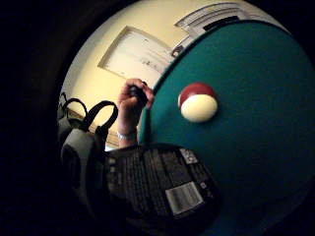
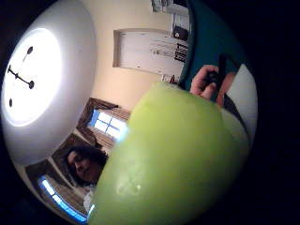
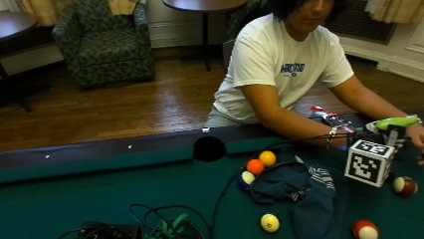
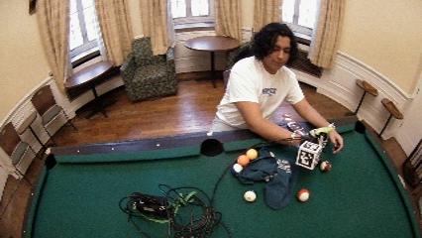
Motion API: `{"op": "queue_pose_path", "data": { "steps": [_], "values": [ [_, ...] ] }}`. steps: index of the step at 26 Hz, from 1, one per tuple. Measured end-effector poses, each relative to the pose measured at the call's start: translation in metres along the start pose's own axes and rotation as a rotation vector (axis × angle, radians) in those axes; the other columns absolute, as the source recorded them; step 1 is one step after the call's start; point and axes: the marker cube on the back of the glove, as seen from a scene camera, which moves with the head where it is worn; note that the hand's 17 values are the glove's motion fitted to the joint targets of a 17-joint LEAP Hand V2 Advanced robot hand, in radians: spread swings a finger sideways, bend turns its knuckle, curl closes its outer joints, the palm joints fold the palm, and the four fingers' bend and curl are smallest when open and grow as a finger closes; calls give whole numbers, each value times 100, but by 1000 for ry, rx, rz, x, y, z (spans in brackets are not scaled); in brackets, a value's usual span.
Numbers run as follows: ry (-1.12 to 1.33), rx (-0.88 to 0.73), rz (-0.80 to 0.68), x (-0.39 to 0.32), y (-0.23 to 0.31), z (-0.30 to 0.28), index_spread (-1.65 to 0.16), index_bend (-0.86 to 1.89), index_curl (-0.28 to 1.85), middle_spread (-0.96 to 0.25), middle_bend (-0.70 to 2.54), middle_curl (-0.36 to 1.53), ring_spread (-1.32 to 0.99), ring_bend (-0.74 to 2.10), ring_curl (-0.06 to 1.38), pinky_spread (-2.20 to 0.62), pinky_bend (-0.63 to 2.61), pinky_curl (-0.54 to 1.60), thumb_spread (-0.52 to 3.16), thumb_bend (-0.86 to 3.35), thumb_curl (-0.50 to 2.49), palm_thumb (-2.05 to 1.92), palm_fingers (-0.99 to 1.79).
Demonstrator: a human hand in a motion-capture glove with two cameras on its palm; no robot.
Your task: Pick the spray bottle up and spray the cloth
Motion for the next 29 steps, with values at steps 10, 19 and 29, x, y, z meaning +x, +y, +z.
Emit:
{"op": "queue_pose_path", "data": {
  "steps": [10, 19, 29],
  "values": [
    [-49, -155, 76, 0, 10, -4, -28, 38, 60, -20, 68, 55, -20, 63, 46, -30, 39, 39, 16, -3, 80, 94, 128],
    [104, -162, 89, 6, 22, -29, -30, 20, 54, -20, 68, 53, -18, 55, 42, -12, 22, 35, 52, -7, 73, 81, 108],
    [463, -237, 102, 5, 65, -89, -36, 4, 40, -18, 38, 43, -14, 43, 39, 6, 36, 39, 77, -7, 56, 58, 56]
  ]
}}
